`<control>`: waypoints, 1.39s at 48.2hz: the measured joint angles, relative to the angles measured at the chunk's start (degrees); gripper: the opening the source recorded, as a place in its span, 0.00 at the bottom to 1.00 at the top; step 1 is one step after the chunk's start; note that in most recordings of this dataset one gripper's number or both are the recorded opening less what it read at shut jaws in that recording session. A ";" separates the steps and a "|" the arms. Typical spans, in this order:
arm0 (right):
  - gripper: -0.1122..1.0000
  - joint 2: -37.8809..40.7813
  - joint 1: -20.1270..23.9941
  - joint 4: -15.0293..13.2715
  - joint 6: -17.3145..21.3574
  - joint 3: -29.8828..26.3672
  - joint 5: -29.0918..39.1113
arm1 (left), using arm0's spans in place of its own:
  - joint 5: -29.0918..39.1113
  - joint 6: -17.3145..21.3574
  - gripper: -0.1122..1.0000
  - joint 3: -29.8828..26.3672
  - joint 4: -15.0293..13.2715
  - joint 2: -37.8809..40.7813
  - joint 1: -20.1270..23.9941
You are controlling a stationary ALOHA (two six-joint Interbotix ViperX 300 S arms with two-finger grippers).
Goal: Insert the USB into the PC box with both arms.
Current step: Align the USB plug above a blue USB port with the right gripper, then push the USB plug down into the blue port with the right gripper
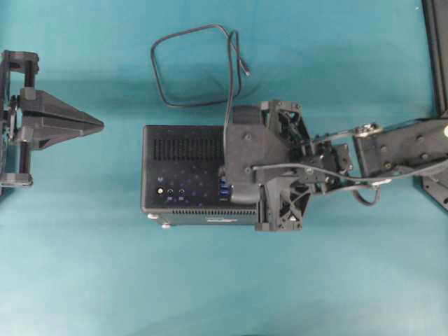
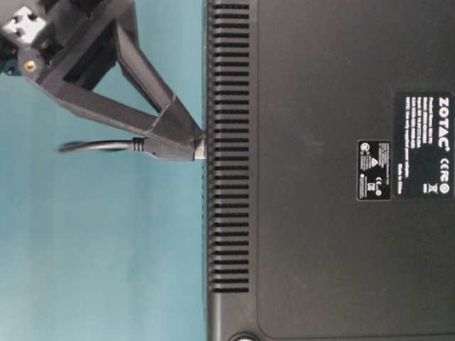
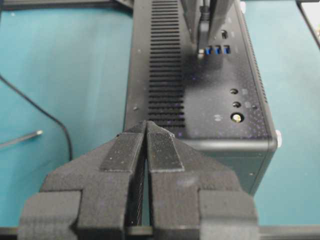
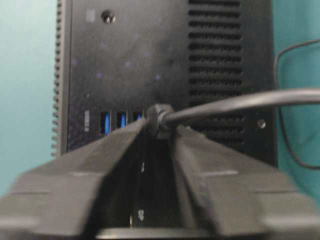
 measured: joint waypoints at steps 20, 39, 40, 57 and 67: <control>0.64 -0.09 -0.18 -1.93 -0.09 -1.05 1.14 | 0.00 -0.18 0.10 0.00 0.00 0.09 -0.09; 0.63 -0.53 0.18 -2.37 0.00 -5.19 2.37 | -1.32 -0.53 0.10 0.18 0.00 0.00 -0.09; 0.63 -0.62 0.09 -2.37 -0.09 -5.19 2.46 | -1.49 -0.53 0.10 0.18 0.00 -0.09 -0.09; 0.25 -0.62 0.53 -2.37 0.00 -5.10 2.37 | -1.85 -0.62 0.10 0.35 0.00 -0.18 -0.09; 0.17 -0.70 0.70 -2.20 0.00 -4.22 1.85 | -2.11 -0.62 0.10 0.35 0.00 -0.26 0.00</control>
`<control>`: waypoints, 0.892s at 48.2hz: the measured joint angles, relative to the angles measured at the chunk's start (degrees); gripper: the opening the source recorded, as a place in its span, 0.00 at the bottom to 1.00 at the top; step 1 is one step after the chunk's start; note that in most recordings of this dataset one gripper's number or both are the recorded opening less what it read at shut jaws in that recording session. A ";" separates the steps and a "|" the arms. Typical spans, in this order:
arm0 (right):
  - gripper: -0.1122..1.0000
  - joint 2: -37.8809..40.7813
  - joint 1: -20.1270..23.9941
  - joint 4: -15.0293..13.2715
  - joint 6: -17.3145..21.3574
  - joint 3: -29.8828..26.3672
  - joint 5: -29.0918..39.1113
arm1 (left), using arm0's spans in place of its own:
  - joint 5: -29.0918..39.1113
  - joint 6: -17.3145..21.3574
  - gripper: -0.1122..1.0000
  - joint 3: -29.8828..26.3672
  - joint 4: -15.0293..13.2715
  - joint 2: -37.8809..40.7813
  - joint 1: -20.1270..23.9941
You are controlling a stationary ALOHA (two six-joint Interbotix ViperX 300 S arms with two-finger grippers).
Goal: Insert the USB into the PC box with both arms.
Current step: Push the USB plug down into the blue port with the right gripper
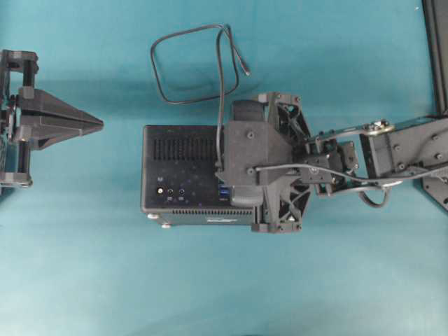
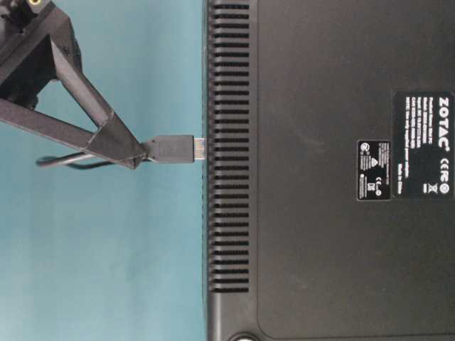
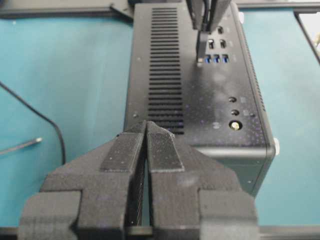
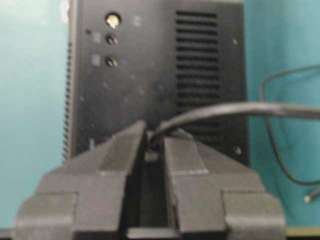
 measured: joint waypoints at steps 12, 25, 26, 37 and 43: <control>0.17 -0.79 -0.18 0.70 0.00 1.93 -2.29 | -0.09 -0.88 0.10 0.00 0.00 -0.35 0.00; 0.16 -1.23 -1.32 0.70 0.00 2.99 -2.81 | -0.18 -1.41 0.10 0.00 0.00 -0.44 -0.09; 0.16 -1.23 -1.41 0.62 0.00 3.08 -2.90 | -0.09 -1.32 0.10 0.00 0.00 -0.44 -0.09; 0.16 -1.32 -1.76 0.70 0.00 4.04 -5.27 | -0.18 -1.32 0.10 0.00 0.00 -0.44 0.00; 0.16 -1.32 -1.23 1.32 0.00 4.13 -5.45 | -0.18 -1.41 0.10 0.00 0.00 -0.53 -0.09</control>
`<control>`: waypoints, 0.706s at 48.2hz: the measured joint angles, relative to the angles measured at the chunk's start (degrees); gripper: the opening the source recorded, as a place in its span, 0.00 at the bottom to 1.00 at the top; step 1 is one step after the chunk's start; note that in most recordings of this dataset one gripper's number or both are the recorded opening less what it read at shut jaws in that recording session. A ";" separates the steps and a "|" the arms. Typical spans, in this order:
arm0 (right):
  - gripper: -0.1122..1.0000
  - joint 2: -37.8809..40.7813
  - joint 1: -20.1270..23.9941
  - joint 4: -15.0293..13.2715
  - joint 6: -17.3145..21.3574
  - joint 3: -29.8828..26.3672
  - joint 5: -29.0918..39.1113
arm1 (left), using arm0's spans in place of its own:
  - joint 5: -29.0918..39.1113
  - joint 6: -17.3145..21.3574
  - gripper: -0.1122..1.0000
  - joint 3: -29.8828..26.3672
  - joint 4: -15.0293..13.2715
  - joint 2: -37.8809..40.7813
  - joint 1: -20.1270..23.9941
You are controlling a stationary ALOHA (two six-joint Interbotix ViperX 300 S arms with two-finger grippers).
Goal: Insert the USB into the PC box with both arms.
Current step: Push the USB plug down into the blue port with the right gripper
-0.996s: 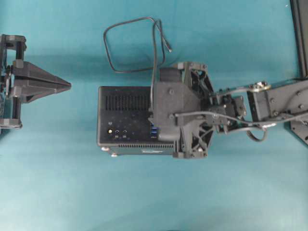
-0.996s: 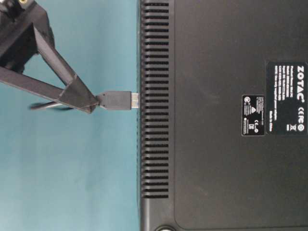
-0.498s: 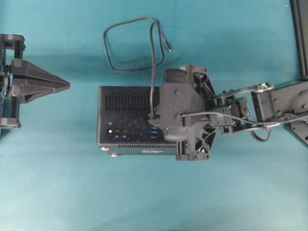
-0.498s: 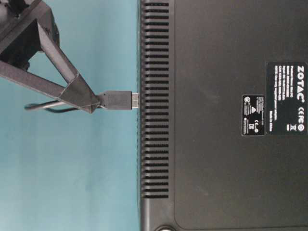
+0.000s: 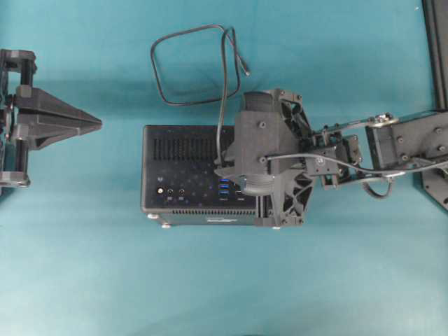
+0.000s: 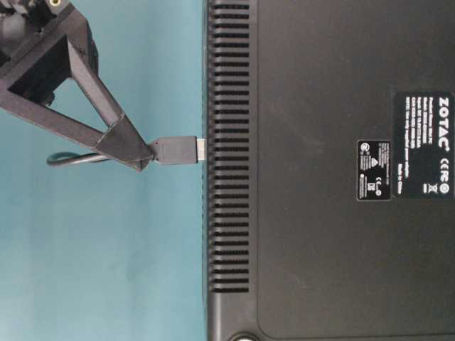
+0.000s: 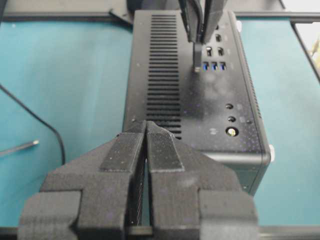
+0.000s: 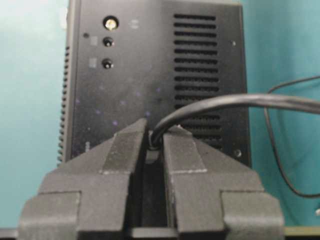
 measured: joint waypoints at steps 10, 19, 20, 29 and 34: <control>0.16 0.09 0.26 0.88 0.09 -0.09 0.00 | 0.00 0.09 0.10 0.26 0.00 0.00 0.00; 0.16 0.09 -0.26 0.79 0.00 0.00 0.00 | 0.00 0.09 0.10 0.26 0.00 0.00 0.00; 0.16 0.09 -0.44 0.70 0.00 0.00 0.00 | 0.00 0.09 0.10 0.26 0.09 0.09 0.09; 0.16 0.09 -0.97 0.26 0.00 0.18 -0.09 | 0.00 0.00 0.10 0.26 0.00 0.00 0.00; 0.16 0.09 -0.79 0.35 0.00 0.18 0.00 | 0.00 0.09 0.10 0.26 0.00 0.00 0.00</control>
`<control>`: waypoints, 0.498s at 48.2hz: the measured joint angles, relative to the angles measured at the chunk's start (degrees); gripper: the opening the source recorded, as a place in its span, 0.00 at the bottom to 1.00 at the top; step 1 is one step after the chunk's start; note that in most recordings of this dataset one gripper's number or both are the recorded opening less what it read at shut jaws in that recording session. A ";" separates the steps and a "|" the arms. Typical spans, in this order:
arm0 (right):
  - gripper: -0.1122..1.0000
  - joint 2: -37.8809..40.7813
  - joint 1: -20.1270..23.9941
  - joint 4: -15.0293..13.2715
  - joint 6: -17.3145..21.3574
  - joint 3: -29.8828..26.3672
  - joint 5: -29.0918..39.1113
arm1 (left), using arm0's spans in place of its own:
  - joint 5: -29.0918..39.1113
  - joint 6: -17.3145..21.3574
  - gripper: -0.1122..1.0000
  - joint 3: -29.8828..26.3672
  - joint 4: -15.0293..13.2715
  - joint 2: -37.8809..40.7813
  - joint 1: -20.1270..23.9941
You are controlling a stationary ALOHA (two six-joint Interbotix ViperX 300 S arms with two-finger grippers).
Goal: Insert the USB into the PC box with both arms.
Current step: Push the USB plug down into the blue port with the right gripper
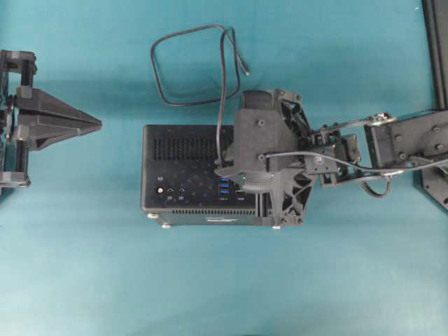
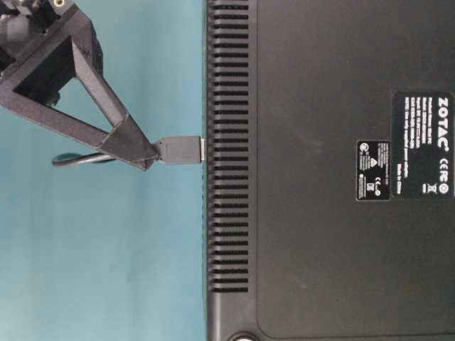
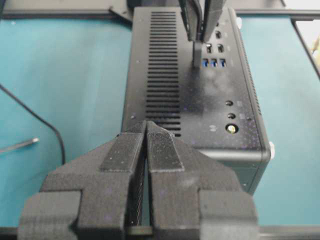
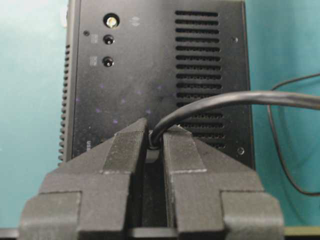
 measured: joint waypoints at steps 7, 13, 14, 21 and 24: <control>0.16 0.00 0.88 0.88 0.00 -0.09 0.00 | 0.00 0.00 0.10 0.00 0.00 0.00 0.00; 0.16 0.00 0.97 1.41 0.09 -0.09 0.00 | 0.00 0.00 0.10 0.00 0.00 -0.09 0.00; 0.16 0.00 1.05 1.49 0.00 -0.09 -0.09 | 0.00 0.00 0.10 0.00 0.00 0.00 0.00; 0.16 0.00 0.79 1.49 0.00 -0.09 0.00 | 0.00 0.00 0.10 0.00 0.00 0.00 0.00; 0.16 0.00 0.62 1.23 0.00 0.00 0.00 | 0.00 0.00 0.10 0.00 0.00 0.00 0.00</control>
